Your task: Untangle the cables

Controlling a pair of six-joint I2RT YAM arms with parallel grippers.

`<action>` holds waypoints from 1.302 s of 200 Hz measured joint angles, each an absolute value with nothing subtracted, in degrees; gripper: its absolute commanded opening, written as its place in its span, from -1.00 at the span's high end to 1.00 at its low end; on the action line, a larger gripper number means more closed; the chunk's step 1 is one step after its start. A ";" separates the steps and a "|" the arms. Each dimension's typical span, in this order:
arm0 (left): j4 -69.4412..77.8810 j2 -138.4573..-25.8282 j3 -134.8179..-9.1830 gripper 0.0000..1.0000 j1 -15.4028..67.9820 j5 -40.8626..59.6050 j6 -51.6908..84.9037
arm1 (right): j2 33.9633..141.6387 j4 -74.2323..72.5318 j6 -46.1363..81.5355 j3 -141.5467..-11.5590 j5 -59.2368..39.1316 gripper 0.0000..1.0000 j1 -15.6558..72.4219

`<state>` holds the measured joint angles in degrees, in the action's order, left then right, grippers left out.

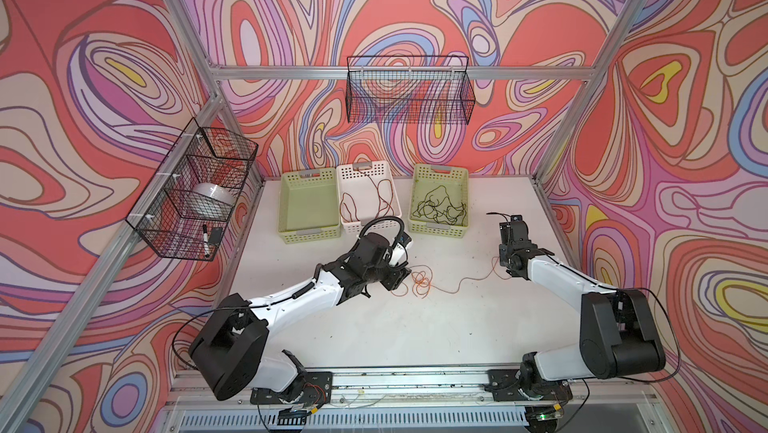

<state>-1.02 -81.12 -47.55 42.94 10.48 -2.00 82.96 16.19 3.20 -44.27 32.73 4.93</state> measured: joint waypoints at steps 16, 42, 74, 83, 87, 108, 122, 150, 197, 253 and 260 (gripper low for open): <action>-1.04 -82.61 -47.62 -0.20 45.17 11.00 -3.14 | 83.00 17.87 3.66 -45.63 33.04 0.04 4.89; -1.13 -87.39 -49.04 -0.14 47.77 13.39 -4.49 | 82.83 20.73 4.19 -48.51 32.67 -0.13 4.89; -1.04 -92.12 -50.92 -0.09 49.34 15.25 -4.49 | 81.36 25.34 5.02 -51.77 30.20 -0.24 4.86; -0.97 -92.82 -51.11 -0.09 49.98 15.42 -4.47 | 80.18 26.13 5.30 -52.01 28.82 -0.28 4.86; -0.91 -93.19 -51.18 -0.08 50.35 15.53 -4.45 | 79.53 26.65 5.43 -52.12 28.25 -0.30 4.86; -0.47 -95.48 -52.01 -0.03 52.51 15.42 -4.19 | 76.69 28.93 6.13 -52.97 25.39 -0.34 4.84; 0.03 -97.12 -52.56 0.04 53.84 14.68 -3.68 | 75.85 30.04 6.35 -53.74 23.18 -0.34 4.84; 0.91 -100.25 -53.93 0.19 55.79 10.55 -2.28 | 74.59 31.14 6.61 -54.00 17.56 -0.30 4.93; 3.33 -102.28 -54.11 0.66 56.16 1.65 0.51 | 70.63 28.08 4.84 -50.98 6.04 -0.18 8.56; 8.16 -100.60 -50.35 1.00 56.16 -0.30 -0.03 | 70.02 20.08 1.30 -43.40 -10.20 -0.09 18.39; 8.32 -100.05 -49.54 1.00 56.14 -0.23 -0.25 | 70.39 19.51 1.02 -43.22 -11.35 -0.08 18.55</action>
